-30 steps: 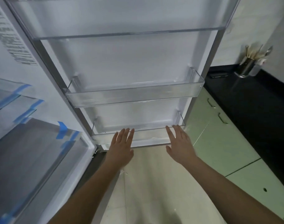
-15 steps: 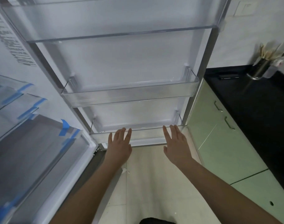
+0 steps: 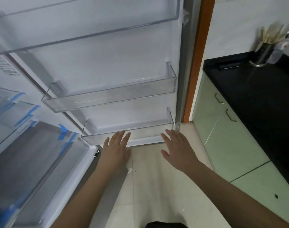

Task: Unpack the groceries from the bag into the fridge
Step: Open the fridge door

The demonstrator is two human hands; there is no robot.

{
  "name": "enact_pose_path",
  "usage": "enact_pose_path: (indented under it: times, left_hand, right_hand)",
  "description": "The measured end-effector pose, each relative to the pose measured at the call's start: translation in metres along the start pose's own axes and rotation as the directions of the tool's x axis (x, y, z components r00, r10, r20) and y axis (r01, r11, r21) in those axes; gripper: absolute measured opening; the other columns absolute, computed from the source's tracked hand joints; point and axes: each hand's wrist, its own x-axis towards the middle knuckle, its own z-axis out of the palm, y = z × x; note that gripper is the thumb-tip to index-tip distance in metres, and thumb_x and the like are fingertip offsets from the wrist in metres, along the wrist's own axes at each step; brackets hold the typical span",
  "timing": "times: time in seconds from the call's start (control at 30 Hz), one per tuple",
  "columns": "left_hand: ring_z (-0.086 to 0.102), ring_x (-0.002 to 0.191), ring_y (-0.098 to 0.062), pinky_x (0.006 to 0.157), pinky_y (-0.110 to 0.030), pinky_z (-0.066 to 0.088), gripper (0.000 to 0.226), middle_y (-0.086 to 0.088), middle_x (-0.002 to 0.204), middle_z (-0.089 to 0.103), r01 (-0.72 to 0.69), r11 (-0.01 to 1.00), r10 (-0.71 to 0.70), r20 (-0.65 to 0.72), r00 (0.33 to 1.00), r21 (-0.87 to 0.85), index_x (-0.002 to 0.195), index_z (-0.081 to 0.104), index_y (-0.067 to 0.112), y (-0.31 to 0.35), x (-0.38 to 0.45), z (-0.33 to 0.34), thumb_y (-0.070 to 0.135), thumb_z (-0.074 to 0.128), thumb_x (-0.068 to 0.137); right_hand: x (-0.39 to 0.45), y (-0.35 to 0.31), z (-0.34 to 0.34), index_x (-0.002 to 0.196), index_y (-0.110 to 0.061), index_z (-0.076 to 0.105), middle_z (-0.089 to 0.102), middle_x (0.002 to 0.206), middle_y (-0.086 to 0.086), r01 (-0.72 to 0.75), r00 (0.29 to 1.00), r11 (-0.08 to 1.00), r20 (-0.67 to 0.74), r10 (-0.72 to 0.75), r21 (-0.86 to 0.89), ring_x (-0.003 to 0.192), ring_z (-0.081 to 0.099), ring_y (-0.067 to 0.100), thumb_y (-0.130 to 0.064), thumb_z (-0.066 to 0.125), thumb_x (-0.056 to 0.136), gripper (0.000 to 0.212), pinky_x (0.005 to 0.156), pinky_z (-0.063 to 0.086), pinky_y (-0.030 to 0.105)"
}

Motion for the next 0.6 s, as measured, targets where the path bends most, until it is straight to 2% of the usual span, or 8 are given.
enact_pose_path:
  times: [0.07,0.13,0.2,0.3,0.37,0.5,0.6]
  left_hand:
    - [0.054,0.126,-0.032,0.100,-0.056,0.040,0.053,-0.011,0.136,0.057,-0.039,0.999,0.039,-0.015,0.999,0.010,0.133,0.056,0.015,0.014,-0.002,-0.004,0.032,0.058,0.082]
    - [0.054,0.126,-0.029,0.102,-0.053,0.040,0.056,-0.008,0.135,0.058,-0.073,0.997,0.073,-0.023,0.997,0.011,0.134,0.055,0.017,0.029,-0.005,-0.011,0.041,0.041,0.084]
    - [0.051,0.129,-0.027,0.105,-0.050,0.037,0.058,-0.006,0.137,0.057,-0.111,0.994,0.112,-0.053,0.992,0.019,0.136,0.052,0.019,0.038,-0.007,-0.014,0.045,0.036,0.087]
    - [0.043,0.135,-0.028,0.112,-0.044,0.025,0.058,-0.006,0.145,0.050,-0.168,0.985,0.170,-0.057,0.984,0.030,0.142,0.045,0.022,0.045,-0.009,-0.018,0.050,0.031,0.093]
    - [0.035,0.141,-0.026,0.115,-0.042,0.017,0.062,-0.004,0.150,0.043,-0.196,0.980,0.197,-0.033,0.980,0.029,0.145,0.040,0.024,0.045,-0.009,-0.020,0.057,0.018,0.098]
    - [0.016,0.148,-0.021,0.120,-0.043,0.011,0.073,0.000,0.158,0.029,-0.246,0.969,0.246,0.003,0.969,-0.015,0.151,0.029,0.030,0.042,-0.009,-0.023,0.066,0.002,0.094]
    - [0.002,0.149,-0.019,0.121,-0.046,0.005,0.075,0.003,0.161,0.013,-0.322,0.946,0.322,0.002,0.947,-0.031,0.153,0.016,0.033,0.036,-0.014,-0.026,0.069,-0.006,0.090]
  right_hand:
    - [-0.011,0.000,-0.005,0.144,-0.018,0.038,0.036,0.152,0.009,-0.023,1.000,1.000,-0.008,0.023,-0.004,0.140,0.033,0.030,-0.058,0.027,0.092,0.066,0.113,0.027,0.049]
    - [-0.021,-0.001,-0.008,0.142,-0.018,0.042,0.041,0.149,0.009,-0.039,0.999,0.999,-0.011,0.039,-0.013,0.137,0.038,0.030,-0.060,0.019,0.090,0.071,0.112,0.030,0.049]
    - [-0.031,-0.002,-0.012,0.142,-0.018,0.042,0.042,0.148,0.009,-0.072,0.997,0.997,-0.025,0.071,-0.028,0.136,0.039,0.030,-0.059,0.018,0.091,0.069,0.112,0.030,0.048]
    - [-0.044,-0.006,-0.019,0.146,-0.018,0.036,0.042,0.148,0.011,-0.145,0.988,0.989,-0.058,0.143,-0.024,0.136,0.039,0.031,-0.055,0.019,0.093,0.067,0.111,0.031,0.048]
    - [-0.053,-0.010,-0.022,0.148,-0.018,0.031,0.040,0.149,0.011,-0.181,0.982,0.983,-0.060,0.180,-0.019,0.137,0.038,0.031,-0.054,0.018,0.094,0.066,0.112,0.031,0.048]
    - [-0.072,-0.026,-0.025,0.146,-0.016,0.036,0.043,0.147,0.012,-0.258,0.963,0.965,-0.091,0.253,-0.055,0.134,0.041,0.031,-0.052,0.023,0.095,0.064,0.112,0.030,0.047]
    - [-0.083,-0.048,-0.027,0.144,-0.015,0.041,0.046,0.145,0.012,-0.319,0.944,0.945,-0.110,0.310,-0.075,0.134,0.042,0.031,-0.050,0.027,0.095,0.062,0.111,0.022,0.045]
